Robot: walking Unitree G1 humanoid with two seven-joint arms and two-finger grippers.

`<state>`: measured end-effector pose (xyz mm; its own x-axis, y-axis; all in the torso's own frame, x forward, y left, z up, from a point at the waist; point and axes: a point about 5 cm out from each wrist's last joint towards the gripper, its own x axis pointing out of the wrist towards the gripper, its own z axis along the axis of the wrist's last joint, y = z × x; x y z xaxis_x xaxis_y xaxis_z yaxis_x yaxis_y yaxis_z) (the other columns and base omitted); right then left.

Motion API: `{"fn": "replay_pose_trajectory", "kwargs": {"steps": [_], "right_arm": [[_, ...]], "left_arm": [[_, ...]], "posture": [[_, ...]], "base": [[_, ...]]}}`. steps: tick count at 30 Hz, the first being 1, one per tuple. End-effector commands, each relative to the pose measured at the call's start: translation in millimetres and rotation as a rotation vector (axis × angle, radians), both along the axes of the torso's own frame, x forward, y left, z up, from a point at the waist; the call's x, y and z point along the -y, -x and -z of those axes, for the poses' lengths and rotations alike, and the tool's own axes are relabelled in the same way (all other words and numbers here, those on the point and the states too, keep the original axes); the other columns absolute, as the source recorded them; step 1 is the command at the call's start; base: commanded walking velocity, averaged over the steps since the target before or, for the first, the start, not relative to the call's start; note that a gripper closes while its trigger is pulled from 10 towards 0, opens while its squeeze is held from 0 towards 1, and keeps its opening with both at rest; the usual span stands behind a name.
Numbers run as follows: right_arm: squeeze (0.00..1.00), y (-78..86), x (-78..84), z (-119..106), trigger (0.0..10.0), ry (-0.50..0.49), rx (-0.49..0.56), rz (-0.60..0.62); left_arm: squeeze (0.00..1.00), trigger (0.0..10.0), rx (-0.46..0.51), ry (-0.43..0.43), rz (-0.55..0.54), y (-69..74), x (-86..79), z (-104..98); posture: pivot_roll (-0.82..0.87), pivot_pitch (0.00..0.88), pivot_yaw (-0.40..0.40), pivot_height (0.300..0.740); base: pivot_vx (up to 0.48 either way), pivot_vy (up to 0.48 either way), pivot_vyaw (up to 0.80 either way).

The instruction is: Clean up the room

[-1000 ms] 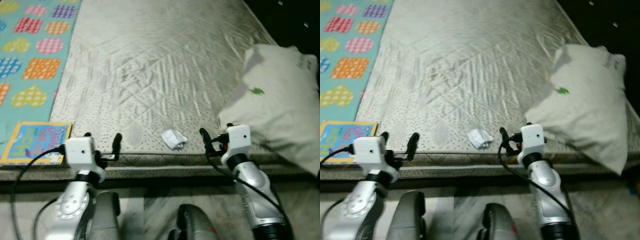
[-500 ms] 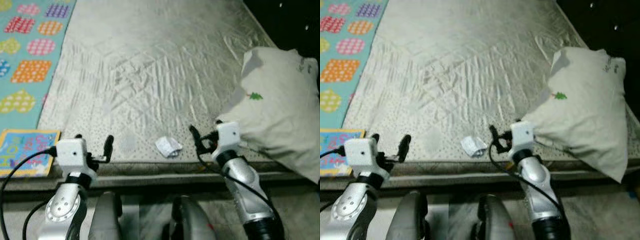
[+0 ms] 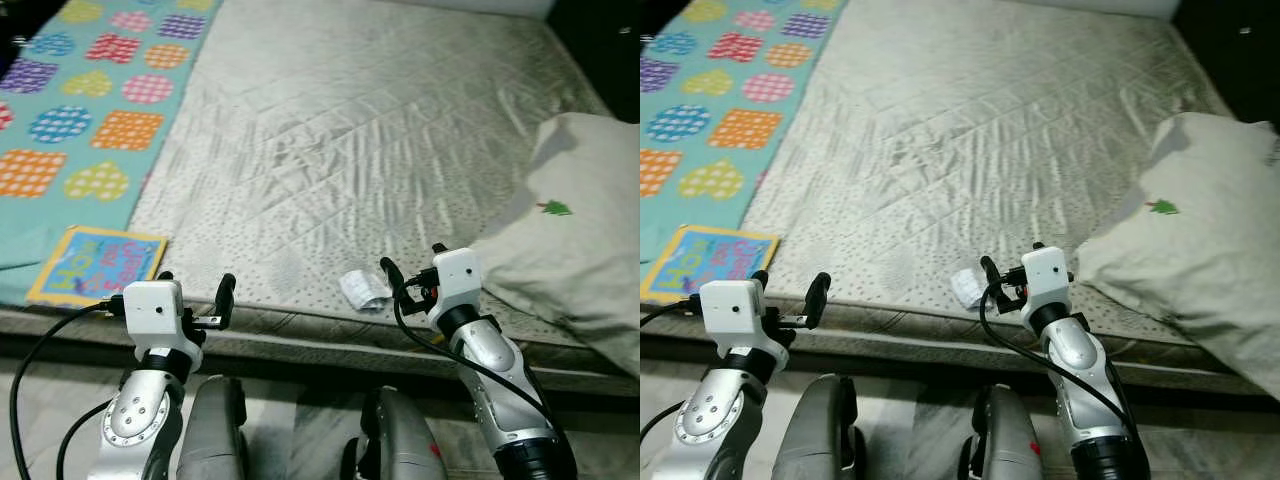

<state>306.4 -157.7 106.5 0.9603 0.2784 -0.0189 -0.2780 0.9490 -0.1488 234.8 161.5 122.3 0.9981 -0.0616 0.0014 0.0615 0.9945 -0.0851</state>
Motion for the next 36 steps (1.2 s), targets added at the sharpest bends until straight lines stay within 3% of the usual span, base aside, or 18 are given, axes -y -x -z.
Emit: {"fn": "replay_pose_trajectory", "kwargs": {"steps": [1, 6, 15, 17, 29, 36], "right_arm": [[0.0, 2.7, 3.3, 5.1, 10.0, 0.034, -0.021, -0.007], [0.0, 3.4, 1.6, 5.4, 10.0, 0.022, -0.025, -0.011], [0.0, 3.6, 7.1, 10.4, 10.0, 0.027, -0.055, -0.002], [0.0, 3.7, 5.5, 10.8, 10.0, 0.067, -0.046, -0.025], [0.0, -3.5, 6.9, 21.9, 10.0, 0.052, -0.095, -0.003], [0.0, -1.0, 6.8, 26.0, 10.0, 0.051, -0.09, -0.013]], "left_arm": [[0.0, 10.0, -0.009, -0.006, -0.004, 3.7, -0.3, -0.2], [0.0, 10.0, -0.015, -0.003, -0.003, 6.2, 0.0, 0.3], [0.0, 10.0, -0.035, 0.008, 0.009, 10.9, 4.7, 1.4], [0.0, 10.0, -0.035, 0.01, 0.006, 13.7, 3.5, -0.9], [0.0, 10.0, -0.065, 0.006, -0.018, 26.9, -0.9, -1.8], [0.0, 10.0, -0.07, 0.009, -0.01, 25.2, 1.7, -3.7]], "posture": [[0.06, 0.243, -0.1, 0.61], [0.06, 0.254, -0.099, 0.61], [0.06, 0.282, -0.097, 0.61], [0.08, 0.296, -0.101, 0.61], [0.1, 0.337, -0.106, 0.61], [0.1, 0.342, -0.103, 0.555]], "base": [[0.0, 0.0, 0.8], [0.0, 0.0, 0.8], [0.0, 0.0, 0.0], [0.0, 0.0, 0.4], [0.0, 0.0, 0.13], [0.0, 0.0, 0.0]]}}
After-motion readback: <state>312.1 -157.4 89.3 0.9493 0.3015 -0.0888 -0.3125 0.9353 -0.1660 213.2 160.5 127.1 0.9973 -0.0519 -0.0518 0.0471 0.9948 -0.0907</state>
